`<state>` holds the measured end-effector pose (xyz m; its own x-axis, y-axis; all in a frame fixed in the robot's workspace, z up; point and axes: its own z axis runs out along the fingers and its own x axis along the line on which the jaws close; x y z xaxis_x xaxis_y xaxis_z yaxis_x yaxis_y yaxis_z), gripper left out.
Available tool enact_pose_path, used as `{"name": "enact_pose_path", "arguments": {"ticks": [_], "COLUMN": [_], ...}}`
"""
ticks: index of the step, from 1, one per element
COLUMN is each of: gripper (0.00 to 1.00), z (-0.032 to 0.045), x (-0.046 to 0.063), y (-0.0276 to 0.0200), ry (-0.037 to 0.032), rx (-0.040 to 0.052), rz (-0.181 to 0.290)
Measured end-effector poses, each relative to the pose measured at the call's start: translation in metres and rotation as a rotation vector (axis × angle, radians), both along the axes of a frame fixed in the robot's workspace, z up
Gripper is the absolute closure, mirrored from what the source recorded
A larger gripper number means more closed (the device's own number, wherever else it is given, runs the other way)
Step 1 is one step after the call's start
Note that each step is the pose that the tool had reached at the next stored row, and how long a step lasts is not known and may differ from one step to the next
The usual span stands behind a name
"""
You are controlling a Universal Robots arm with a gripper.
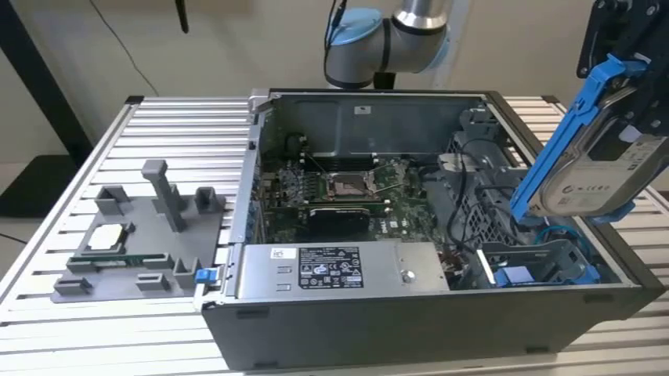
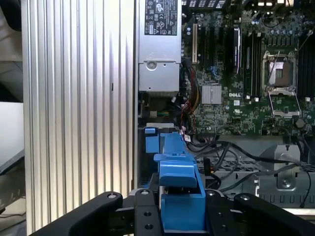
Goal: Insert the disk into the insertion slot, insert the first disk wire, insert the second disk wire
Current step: 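Insert the disk into the insertion slot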
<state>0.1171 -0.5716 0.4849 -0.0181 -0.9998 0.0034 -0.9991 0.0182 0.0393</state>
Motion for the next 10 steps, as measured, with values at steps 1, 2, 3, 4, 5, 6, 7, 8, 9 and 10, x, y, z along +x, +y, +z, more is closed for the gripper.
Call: {"name": "enact_pose_path", "arguments": {"ticks": [1,2,3,4,5,6,7,8,9,10], "gripper": [1.00,1.00,1.00,1.00,1.00,1.00,1.00,1.00,1.00,1.00], "z": [-0.0004,-0.0008,-0.0013,-0.0015,-0.0018,-0.0027,-0.0030,-0.0033,-0.0035,-0.0038], "x": [0.0000,0.0000,0.0000,0.0000,0.0000,0.0000,0.0000,0.0000,0.0000,0.0000], "y": [0.0000,0.0000,0.0000,0.0000,0.0000,0.0000,0.0000,0.0000,0.0000,0.0000], "ry": [0.0000,0.0000,0.0000,0.0000,0.0000,0.0000,0.0000,0.0000,0.0000,0.0000], "rx": [-0.0001,0.0001,0.0001,0.0000,0.0000,0.0001,0.0001,0.0001,0.0001,0.0000], "rz": [0.000,0.000,0.000,0.000,0.000,0.000,0.000,0.000,0.000,0.000]}}
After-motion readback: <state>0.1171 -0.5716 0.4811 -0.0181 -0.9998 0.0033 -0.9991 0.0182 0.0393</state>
